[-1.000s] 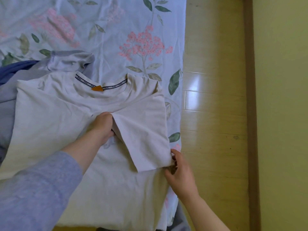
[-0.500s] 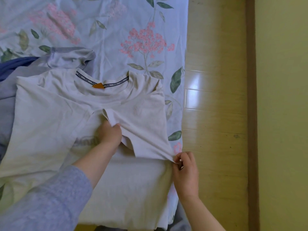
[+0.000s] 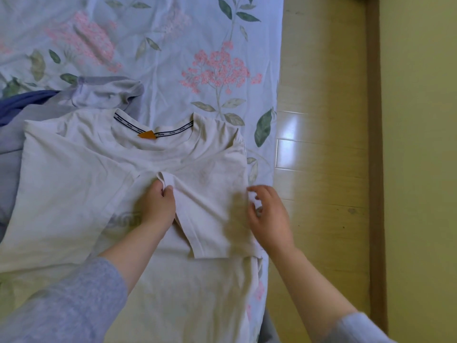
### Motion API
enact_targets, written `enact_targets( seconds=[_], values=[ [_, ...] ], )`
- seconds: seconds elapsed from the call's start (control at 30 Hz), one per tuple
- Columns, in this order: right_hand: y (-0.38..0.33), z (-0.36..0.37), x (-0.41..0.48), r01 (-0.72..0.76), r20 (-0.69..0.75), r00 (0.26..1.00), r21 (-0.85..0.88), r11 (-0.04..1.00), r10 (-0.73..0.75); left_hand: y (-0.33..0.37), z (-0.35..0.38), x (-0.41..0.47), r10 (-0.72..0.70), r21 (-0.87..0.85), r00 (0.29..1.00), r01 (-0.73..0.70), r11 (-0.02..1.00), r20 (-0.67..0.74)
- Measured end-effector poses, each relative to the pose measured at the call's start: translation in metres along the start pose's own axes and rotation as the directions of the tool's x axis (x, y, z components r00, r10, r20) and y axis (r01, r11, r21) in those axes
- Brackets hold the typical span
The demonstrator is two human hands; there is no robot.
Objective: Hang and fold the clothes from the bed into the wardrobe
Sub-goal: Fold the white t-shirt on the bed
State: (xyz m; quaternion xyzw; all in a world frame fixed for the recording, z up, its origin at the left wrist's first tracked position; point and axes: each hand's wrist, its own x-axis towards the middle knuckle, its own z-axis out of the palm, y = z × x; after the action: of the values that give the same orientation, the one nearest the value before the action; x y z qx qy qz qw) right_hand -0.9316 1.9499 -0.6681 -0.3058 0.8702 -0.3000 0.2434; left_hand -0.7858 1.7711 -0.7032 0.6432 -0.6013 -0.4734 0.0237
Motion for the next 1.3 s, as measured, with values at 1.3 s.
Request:
enact_targets(
  seconds=[1.3],
  values=[
    [-0.040,0.014,0.155,0.165,0.335,0.942,-0.501,0.849,0.015,0.063,-0.143,0.134,0.267,0.829,0.860,-0.498,0.254,0.435]
  ],
)
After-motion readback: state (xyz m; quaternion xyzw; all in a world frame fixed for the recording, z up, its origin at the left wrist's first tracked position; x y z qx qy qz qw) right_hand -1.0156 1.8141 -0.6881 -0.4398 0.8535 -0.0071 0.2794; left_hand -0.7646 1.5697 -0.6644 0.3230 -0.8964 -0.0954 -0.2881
